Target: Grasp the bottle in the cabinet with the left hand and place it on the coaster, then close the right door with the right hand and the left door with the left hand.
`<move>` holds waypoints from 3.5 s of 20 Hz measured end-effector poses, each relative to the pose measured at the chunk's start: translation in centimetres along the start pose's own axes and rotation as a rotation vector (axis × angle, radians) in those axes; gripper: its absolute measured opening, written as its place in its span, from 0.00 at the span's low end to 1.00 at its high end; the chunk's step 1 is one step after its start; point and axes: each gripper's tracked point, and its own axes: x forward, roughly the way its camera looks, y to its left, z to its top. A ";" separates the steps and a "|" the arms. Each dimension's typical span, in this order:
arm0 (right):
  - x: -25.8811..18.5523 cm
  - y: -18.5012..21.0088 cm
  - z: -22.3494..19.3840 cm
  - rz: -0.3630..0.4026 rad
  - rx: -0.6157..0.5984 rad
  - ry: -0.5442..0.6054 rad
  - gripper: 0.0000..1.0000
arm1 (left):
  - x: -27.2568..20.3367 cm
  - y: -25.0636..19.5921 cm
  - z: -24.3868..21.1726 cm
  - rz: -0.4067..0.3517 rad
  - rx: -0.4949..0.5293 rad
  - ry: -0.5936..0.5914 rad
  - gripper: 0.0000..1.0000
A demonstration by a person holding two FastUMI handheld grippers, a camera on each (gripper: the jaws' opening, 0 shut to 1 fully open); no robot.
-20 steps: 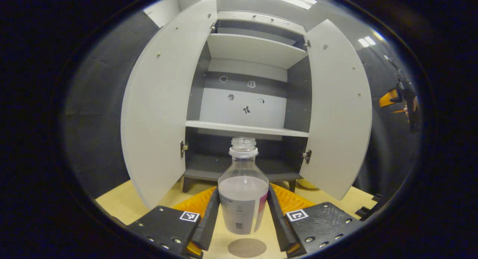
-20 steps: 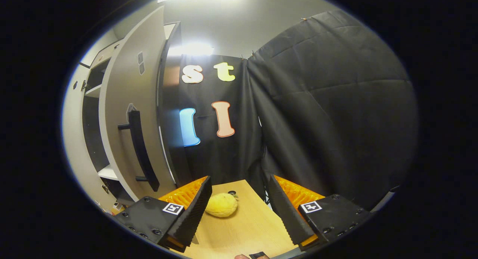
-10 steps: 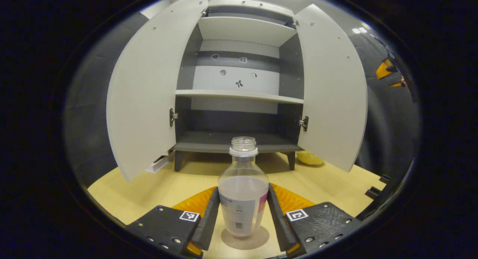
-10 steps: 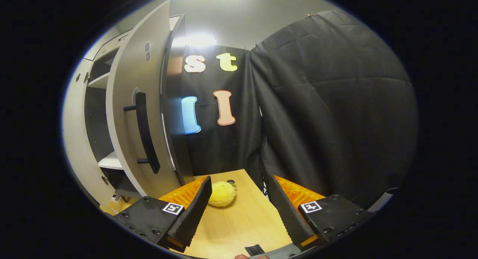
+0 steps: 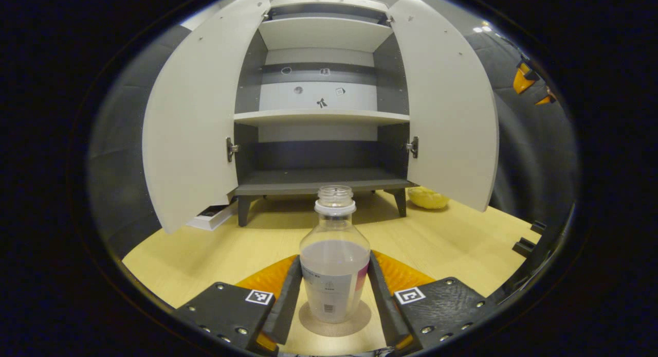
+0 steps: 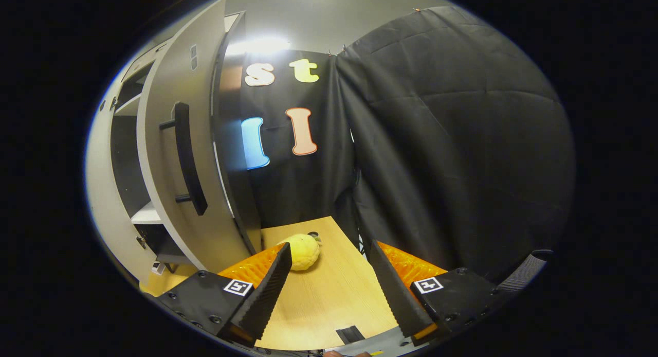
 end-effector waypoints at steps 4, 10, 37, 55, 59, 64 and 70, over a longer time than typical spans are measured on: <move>0.1 0.5 -1.4 0.012 0.038 0.034 0.98 | -0.9 0.3 -0.8 0.010 -0.008 0.024 0.71; 0.1 -0.2 -1.8 0.002 0.024 0.036 0.98 | -2.7 0.7 0.1 0.017 -0.054 0.025 0.94; 1.3 4.3 12.2 0.128 0.079 -0.308 0.97 | -13.1 12.5 36.5 0.177 -0.129 -0.272 0.93; 4.0 11.0 12.5 0.348 -0.096 -0.224 0.92 | -2.6 12.6 38.1 0.169 -0.108 -0.214 0.94; 3.2 13.1 12.1 0.414 -0.084 -0.217 0.93 | -1.3 12.6 37.9 0.170 -0.121 -0.213 0.94; 2.4 17.0 11.1 0.541 -0.029 -0.182 0.93 | -1.0 11.7 37.1 0.169 -0.068 -0.200 0.94; 2.7 18.5 11.1 0.530 -0.014 -0.180 0.93 | -2.0 11.9 35.8 0.178 -0.068 -0.190 0.94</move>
